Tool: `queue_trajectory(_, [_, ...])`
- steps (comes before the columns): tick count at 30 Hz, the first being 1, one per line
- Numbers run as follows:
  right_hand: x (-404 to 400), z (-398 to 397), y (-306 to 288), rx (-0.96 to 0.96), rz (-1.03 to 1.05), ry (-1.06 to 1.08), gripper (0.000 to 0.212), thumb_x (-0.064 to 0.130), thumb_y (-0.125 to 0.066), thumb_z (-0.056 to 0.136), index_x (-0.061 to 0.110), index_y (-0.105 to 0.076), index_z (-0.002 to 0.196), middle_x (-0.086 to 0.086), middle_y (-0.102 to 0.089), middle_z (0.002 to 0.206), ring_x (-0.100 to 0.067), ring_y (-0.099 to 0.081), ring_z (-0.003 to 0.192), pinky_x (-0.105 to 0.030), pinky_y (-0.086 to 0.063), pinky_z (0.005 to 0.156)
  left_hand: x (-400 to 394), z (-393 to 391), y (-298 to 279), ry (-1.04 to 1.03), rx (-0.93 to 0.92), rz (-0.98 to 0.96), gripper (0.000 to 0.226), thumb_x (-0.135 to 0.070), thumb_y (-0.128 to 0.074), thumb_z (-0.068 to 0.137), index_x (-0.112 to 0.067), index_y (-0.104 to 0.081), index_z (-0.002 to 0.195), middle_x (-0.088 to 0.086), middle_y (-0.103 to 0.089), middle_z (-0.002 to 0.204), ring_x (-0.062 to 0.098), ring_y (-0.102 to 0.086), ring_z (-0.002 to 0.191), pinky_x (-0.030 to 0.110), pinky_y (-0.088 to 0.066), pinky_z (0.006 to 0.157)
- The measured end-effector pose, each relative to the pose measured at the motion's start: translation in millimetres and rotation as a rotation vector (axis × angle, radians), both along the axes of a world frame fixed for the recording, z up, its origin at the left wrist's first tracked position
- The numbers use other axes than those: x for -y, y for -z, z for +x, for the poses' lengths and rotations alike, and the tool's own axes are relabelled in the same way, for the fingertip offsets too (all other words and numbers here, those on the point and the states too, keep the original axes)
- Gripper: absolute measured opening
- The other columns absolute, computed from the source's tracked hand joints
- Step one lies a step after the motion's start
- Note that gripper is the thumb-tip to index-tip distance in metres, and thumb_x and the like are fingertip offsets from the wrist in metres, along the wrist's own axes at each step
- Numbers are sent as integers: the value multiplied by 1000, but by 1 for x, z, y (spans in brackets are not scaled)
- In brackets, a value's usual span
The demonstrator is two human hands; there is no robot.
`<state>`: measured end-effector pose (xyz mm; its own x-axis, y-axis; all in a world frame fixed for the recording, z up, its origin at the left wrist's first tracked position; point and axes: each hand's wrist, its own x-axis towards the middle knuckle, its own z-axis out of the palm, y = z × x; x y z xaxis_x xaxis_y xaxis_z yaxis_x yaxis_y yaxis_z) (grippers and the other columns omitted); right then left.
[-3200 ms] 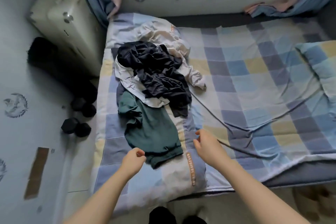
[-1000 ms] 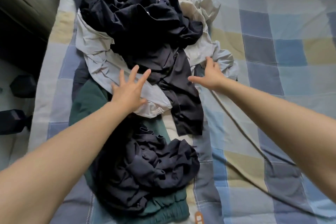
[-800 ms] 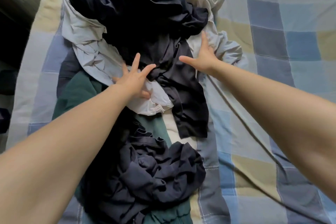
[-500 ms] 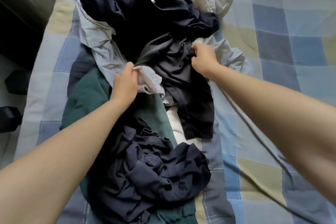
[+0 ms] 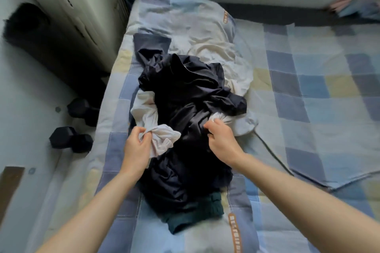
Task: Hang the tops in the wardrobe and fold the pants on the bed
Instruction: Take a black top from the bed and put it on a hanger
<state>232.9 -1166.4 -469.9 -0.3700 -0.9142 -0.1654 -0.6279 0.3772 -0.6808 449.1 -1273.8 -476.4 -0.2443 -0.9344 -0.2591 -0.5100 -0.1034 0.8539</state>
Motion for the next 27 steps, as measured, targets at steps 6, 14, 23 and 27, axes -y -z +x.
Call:
queue_trajectory(6, [-91,83,-63,37,80,-9,29,-4,-45,85,11,-62,104,-1,-47,91,-18,-47,83,-23,-32,72,-81,53,-62,129,202,193,32,-17,-50,94,-12,-42,63,2,-41,62,19,-37,63,35,-29,58])
queue_trajectory(14, [-182,152,-71,71,471,-216,26,10,-50,96,12,-58,121,-3,-43,99,-26,-51,99,-27,-34,78,-147,103,-84,438,405,371,24,-15,-48,92,-22,-58,71,-6,-60,74,15,-51,77,20,-36,60])
queue_trajectory(23, [-187,130,-57,146,768,-20,46,11,-34,94,21,-43,139,-18,-59,117,-23,-55,78,-34,-50,66,-78,48,-70,506,603,180,62,-22,-52,91,-16,-27,148,11,-30,150,37,-35,133,49,-36,105])
queue_trajectory(27, [-191,117,-52,78,751,102,51,12,-39,94,19,-30,143,-21,-56,114,-34,-56,96,-37,-46,71,-49,-12,-69,629,549,-126,57,-24,-59,90,-12,-35,141,10,-29,149,35,-31,134,48,-34,107])
